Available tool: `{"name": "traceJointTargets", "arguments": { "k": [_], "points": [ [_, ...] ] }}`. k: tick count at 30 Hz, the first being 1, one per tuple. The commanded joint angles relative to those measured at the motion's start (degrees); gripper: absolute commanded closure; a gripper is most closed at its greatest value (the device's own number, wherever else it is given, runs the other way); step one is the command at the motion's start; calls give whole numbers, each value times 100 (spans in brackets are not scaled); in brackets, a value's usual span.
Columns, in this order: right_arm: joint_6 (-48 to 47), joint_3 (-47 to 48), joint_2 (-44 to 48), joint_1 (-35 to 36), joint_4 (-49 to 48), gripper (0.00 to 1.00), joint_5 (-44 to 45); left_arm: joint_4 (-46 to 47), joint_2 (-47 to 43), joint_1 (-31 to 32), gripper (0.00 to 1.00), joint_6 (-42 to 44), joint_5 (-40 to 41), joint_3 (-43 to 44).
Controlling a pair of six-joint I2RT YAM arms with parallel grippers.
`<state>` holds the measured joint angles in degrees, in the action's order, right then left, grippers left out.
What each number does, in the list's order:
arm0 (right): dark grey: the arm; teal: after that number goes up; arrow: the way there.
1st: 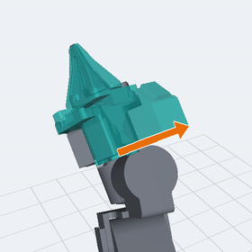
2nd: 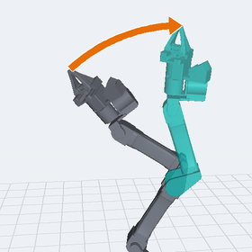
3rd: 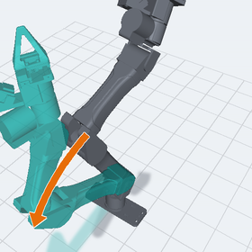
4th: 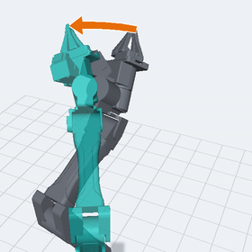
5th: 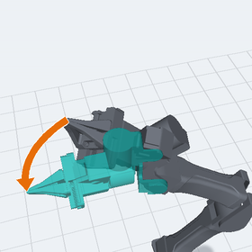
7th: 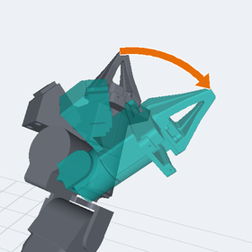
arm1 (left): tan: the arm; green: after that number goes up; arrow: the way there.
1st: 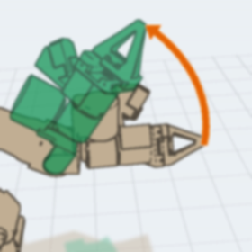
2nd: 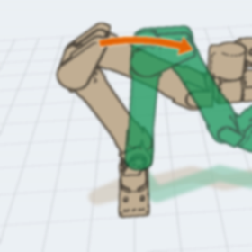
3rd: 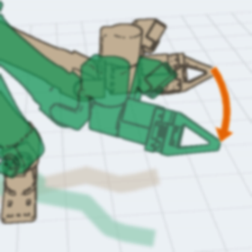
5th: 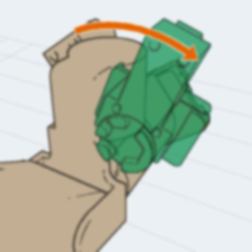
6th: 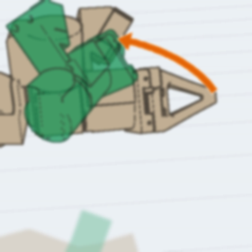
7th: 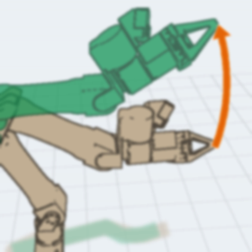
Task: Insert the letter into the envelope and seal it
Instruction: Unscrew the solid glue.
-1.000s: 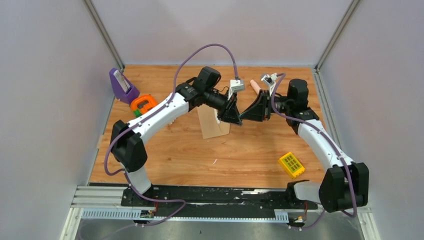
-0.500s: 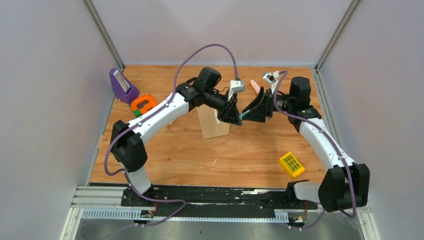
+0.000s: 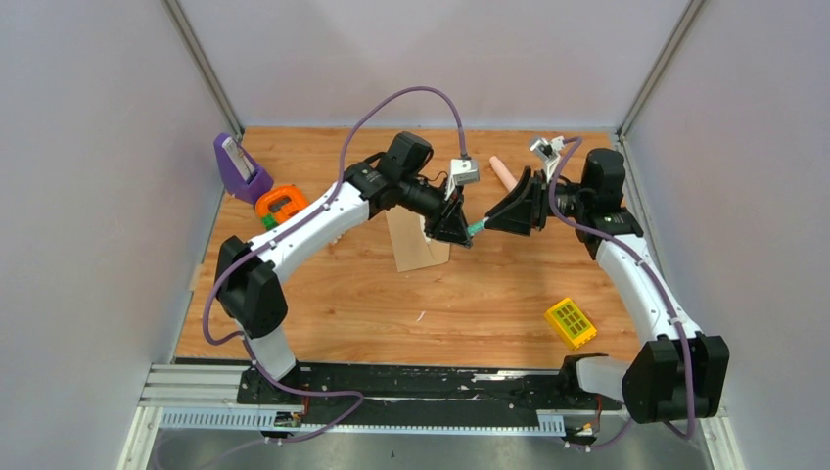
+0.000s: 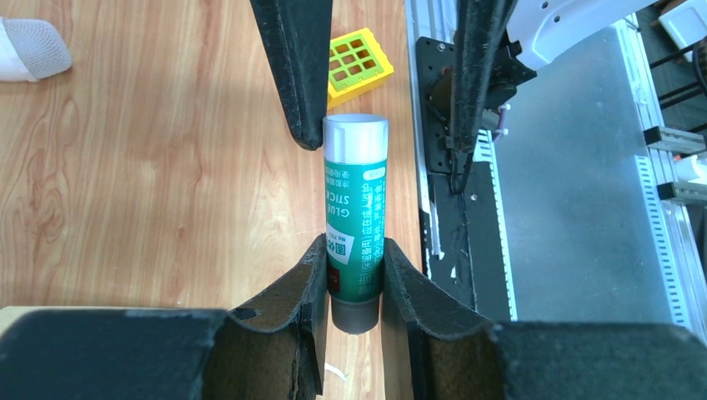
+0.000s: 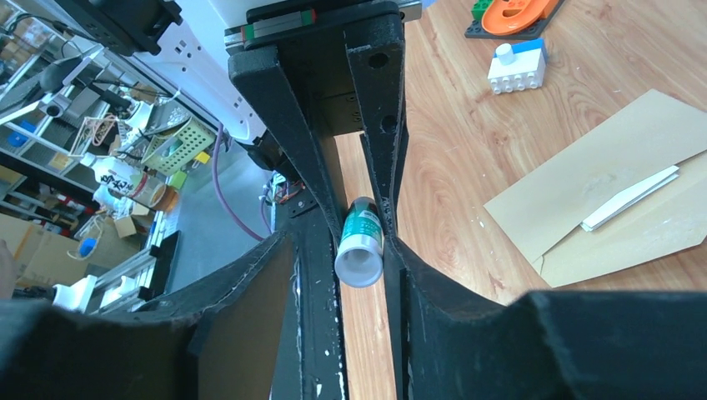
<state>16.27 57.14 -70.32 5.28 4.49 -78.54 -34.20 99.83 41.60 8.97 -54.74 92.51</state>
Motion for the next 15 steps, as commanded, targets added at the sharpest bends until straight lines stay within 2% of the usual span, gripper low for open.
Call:
{"name": "traceJointTargets", "arguments": {
  "k": [1,10,15],
  "points": [
    [-462,81,172,2,217,57,-157,8,-324,32,88,131,-14,-22],
    [-849,125,92,41,521,59,-21,7,-359,32,89,141,16,-31],
    [-884,152,47,114,563,67,15,18,-359,32,89,138,7,-39]
  ]
}}
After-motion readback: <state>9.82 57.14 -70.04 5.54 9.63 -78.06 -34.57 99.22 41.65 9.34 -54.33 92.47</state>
